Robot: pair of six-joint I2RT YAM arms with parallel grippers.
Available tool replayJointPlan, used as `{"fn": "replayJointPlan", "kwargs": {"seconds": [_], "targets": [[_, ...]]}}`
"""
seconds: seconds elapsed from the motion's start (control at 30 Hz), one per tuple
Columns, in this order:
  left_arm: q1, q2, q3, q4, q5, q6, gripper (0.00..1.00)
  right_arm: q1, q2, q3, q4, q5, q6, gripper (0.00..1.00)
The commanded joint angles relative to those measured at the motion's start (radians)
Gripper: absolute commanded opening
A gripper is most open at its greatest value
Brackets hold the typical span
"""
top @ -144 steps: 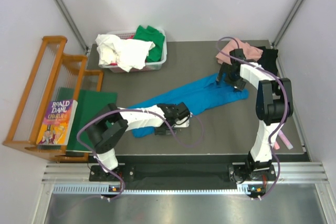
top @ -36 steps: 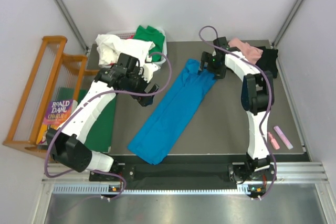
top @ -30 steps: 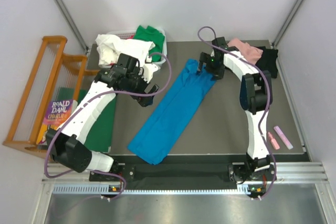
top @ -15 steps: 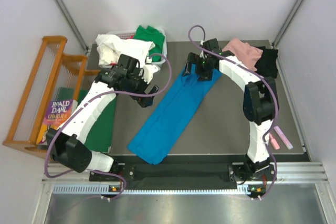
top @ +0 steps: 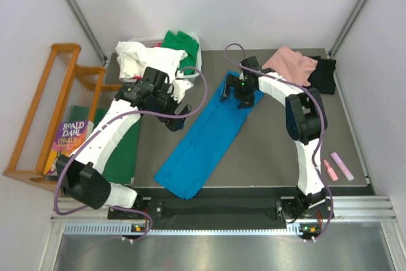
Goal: Fold and stack the t-shirts
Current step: Fold the tshirt
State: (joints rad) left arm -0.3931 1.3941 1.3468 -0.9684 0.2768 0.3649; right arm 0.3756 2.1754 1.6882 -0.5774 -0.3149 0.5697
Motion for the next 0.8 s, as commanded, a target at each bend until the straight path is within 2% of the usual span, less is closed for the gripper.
{"fn": "replayJointPlan", "kwargs": {"seconds": [0.0,0.17,0.43,0.63,0.77], "targets": [[0.005,-0.047,-0.018,0.033,0.001,0.014,0.99,-0.02,0.075,0.076,-0.039,0.108,-0.03,1.0],[0.005,-0.049,-0.031,0.042,-0.002,0.02,0.99,-0.038,0.19,0.218,-0.128,0.148,-0.057,1.0],[0.005,-0.024,-0.035,0.059,0.006,0.019,0.99,-0.079,0.437,0.64,-0.297,0.074,-0.068,1.0],[0.005,-0.01,-0.041,0.071,0.002,0.023,0.99,-0.148,0.488,0.668,-0.243,-0.042,-0.034,1.0],[0.005,0.003,-0.046,0.08,0.002,0.022,0.99,-0.198,0.517,0.68,-0.156,-0.183,0.013,1.0]]}}
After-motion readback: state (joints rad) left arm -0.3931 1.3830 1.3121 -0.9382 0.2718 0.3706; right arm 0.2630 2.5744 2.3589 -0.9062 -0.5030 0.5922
